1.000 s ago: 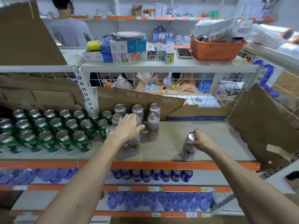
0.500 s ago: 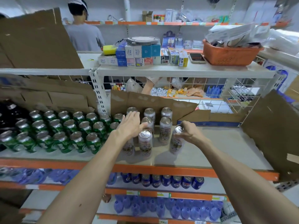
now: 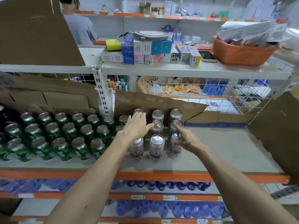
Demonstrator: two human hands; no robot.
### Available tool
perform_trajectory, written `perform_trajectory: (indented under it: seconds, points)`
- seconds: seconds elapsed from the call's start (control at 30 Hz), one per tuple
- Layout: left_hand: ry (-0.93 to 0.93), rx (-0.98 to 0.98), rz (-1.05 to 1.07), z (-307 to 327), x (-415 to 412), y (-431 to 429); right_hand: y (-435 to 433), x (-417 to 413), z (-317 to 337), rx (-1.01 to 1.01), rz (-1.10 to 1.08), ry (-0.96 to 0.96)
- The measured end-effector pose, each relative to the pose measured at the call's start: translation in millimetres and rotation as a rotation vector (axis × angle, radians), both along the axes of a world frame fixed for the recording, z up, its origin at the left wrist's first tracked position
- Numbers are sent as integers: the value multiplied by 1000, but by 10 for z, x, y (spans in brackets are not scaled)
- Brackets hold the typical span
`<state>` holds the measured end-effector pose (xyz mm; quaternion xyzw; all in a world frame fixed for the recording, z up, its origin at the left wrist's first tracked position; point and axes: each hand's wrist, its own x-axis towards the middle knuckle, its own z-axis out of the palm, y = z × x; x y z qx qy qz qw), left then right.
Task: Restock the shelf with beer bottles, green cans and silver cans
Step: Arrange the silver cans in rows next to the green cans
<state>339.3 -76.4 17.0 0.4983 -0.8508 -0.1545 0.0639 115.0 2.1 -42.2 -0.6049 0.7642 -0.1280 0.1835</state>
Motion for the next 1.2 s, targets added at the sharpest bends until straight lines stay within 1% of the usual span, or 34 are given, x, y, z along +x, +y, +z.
perform_trajectory:
  seconds: [0.2,0.4,0.53,0.7,0.8,1.2]
  points:
    - [-27,31,-40,-86,-162,52,12,-87,3,1,28,-30]
    - [61,-45,-38,-43,-265,32,34,-139,-6,-8,20,-25]
    - [60,-46,-39,-10,-282,84,46,-111,76,-48,58,39]
    - [40,-56,-17,-37,-203,50,58,-76,109,-14,119,68]
    - [41,-47,8,-87,-174,13,65,-52,134,-3,111,76]
    - [49,-35,21,-68,-143,-4,111,-73,136,38,109,-13]
